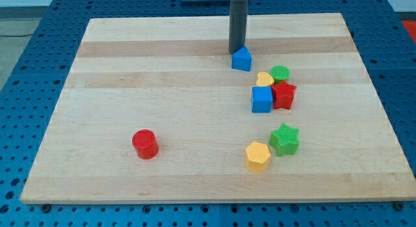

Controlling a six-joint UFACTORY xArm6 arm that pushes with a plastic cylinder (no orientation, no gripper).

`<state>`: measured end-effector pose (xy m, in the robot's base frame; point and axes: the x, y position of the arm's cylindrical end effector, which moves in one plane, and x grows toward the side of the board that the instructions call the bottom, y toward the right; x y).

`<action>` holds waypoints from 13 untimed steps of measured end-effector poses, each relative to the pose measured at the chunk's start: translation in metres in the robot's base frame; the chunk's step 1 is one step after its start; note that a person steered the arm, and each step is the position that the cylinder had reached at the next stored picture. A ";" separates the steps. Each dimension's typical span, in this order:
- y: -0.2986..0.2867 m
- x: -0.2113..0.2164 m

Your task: Move the blue triangle close to the yellow heart

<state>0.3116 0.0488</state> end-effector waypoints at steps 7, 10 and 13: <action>-0.003 0.038; -0.001 -0.009; 0.012 0.018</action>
<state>0.3294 0.0605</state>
